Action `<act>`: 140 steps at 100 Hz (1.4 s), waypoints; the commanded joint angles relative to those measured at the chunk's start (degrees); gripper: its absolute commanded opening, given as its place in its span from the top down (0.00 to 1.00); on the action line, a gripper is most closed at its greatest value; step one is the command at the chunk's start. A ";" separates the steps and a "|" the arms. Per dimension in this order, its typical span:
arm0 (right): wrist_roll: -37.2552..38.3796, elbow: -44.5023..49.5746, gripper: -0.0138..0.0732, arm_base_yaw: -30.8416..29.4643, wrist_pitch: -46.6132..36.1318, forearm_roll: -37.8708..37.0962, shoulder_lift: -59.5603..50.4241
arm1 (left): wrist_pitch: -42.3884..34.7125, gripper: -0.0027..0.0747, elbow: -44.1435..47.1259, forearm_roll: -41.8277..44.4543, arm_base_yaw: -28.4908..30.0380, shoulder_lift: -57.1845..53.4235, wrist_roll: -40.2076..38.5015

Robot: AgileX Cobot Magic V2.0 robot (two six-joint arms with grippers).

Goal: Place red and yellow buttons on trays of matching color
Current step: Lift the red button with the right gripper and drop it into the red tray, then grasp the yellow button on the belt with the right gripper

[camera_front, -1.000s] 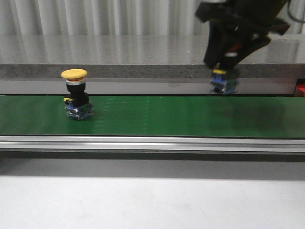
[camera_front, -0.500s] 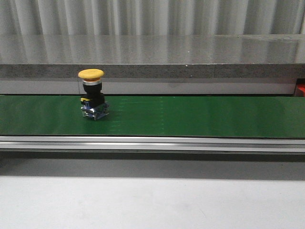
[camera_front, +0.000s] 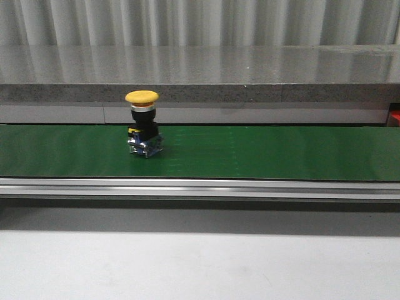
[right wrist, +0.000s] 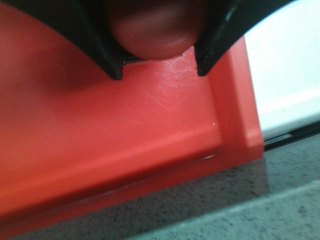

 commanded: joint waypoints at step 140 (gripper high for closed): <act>-9.17 16.32 0.10 21.71 16.56 0.67 -38.30 | -4.28 0.99 -1.69 -0.34 -0.45 0.37 -0.48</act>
